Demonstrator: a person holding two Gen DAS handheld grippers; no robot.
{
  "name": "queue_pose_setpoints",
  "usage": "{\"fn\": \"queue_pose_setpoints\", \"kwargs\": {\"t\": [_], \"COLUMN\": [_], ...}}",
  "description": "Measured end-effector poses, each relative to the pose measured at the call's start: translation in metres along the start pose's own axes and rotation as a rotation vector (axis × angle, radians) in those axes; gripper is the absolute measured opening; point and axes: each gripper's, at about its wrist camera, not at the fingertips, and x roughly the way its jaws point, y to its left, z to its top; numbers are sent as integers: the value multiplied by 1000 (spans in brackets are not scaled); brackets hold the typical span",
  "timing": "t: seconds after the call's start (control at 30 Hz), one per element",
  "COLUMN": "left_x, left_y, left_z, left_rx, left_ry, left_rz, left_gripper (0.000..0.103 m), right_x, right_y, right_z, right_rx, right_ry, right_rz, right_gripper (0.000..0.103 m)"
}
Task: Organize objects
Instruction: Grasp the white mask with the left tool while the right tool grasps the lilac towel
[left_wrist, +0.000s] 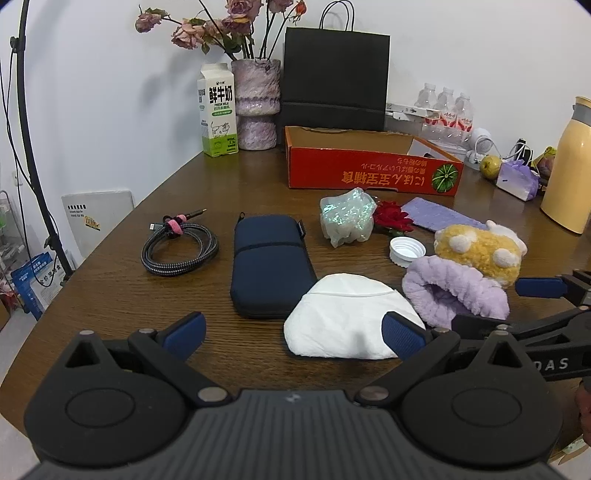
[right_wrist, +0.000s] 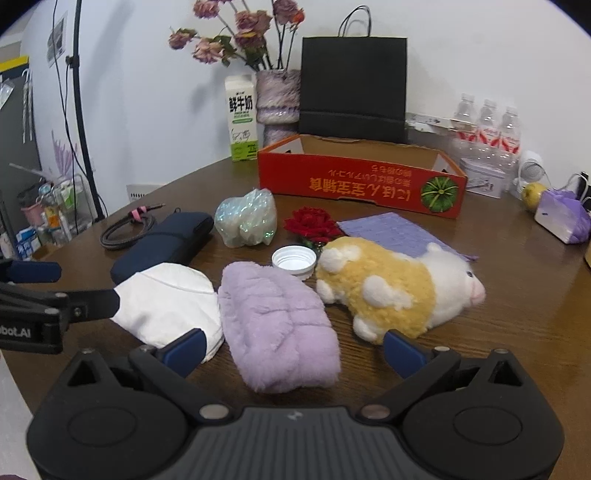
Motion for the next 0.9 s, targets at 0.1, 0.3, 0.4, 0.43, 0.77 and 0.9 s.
{"fn": "queue_pose_setpoints", "kwargs": {"t": [0.1, 0.3, 0.4, 0.43, 0.77, 0.9], "left_x": [5, 11, 14, 15, 25, 31], "left_y": [1, 3, 1, 0, -8, -16], "left_z": [1, 1, 1, 1, 6, 10], "left_rx": [-4, -11, -8, -7, -2, 2], "left_ry": [10, 29, 39, 41, 70, 91], "left_rz": [5, 6, 5, 2, -27, -48], "left_gripper": [103, 103, 103, 103, 103, 103], "right_x": [11, 23, 24, 23, 0, -18], "right_y": [-1, -4, -4, -5, -15, -18], "right_z": [2, 2, 0, 1, -5, -6], "right_rx": [-12, -2, -2, -2, 39, 37], "right_ry": [22, 43, 37, 33, -75, -144], "right_rz": [10, 53, 74, 81, 119, 119], "right_gripper": [92, 73, 55, 46, 31, 30]}}
